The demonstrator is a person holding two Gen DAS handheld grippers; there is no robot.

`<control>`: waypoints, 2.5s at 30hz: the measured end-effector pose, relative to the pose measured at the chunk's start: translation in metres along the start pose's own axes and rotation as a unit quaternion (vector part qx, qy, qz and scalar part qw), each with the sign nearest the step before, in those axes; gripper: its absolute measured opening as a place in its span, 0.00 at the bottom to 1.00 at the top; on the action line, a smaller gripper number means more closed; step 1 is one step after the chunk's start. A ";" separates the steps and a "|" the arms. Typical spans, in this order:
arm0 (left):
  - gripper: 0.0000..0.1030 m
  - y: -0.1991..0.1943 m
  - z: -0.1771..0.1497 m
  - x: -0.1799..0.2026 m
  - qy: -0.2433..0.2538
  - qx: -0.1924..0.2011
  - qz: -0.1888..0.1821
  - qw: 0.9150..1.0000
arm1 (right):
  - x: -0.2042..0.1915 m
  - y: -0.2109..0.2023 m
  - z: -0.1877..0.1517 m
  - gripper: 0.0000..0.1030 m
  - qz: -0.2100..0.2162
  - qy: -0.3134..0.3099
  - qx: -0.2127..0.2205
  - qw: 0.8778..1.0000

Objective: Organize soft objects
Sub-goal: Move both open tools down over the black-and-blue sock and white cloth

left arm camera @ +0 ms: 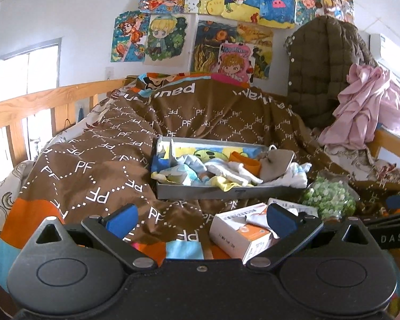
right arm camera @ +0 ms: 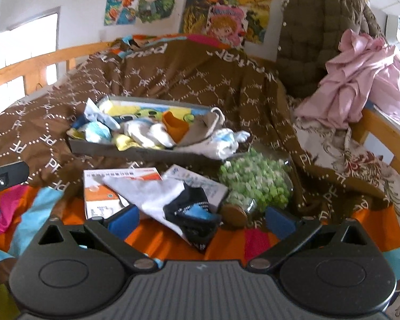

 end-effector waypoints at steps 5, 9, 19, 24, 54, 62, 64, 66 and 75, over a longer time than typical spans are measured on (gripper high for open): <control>0.99 0.012 -0.007 0.004 0.012 -0.017 -0.002 1.000 | 0.001 0.007 -0.003 1.00 -0.003 -0.001 -0.020 1.000; 0.99 0.020 -0.014 0.006 0.022 -0.029 -0.005 0.999 | -0.001 0.011 -0.006 1.00 -0.003 -0.006 -0.030 1.000; 0.99 0.033 -0.023 0.005 0.019 -0.046 -0.006 0.999 | -0.005 0.020 -0.011 1.00 0.001 -0.013 -0.057 0.998; 0.99 0.042 -0.025 0.005 0.022 -0.051 -0.007 0.998 | -0.004 0.027 -0.014 1.00 0.006 -0.007 -0.074 0.997; 0.99 0.093 -0.018 0.025 0.070 -0.045 -0.040 0.996 | 0.030 0.075 -0.005 1.00 0.034 0.087 -0.137 0.986; 0.99 0.111 -0.020 0.027 0.078 -0.051 -0.041 0.995 | 0.042 0.102 0.004 1.00 0.063 0.076 -0.127 0.987; 0.99 0.114 -0.019 0.027 0.077 -0.054 -0.040 0.995 | 0.040 0.105 0.005 1.00 0.070 0.066 -0.125 0.987; 0.99 0.117 -0.019 0.026 0.076 -0.058 -0.036 0.995 | 0.036 0.106 0.005 1.00 0.076 0.053 -0.123 0.988; 0.99 0.119 -0.014 0.019 0.090 -0.068 0.003 0.994 | 0.014 0.095 0.012 1.00 0.101 0.000 -0.097 0.990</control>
Point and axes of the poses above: each gripper's, at about its wrist camera, not at the fingertips, and y roughly the way its jaws point, x to its right, z to its top, the point moved 10 cm from there along y, roughly the way its jaws point, and after that the axes turned 7 degrees about -z, right-handed, at the moved point
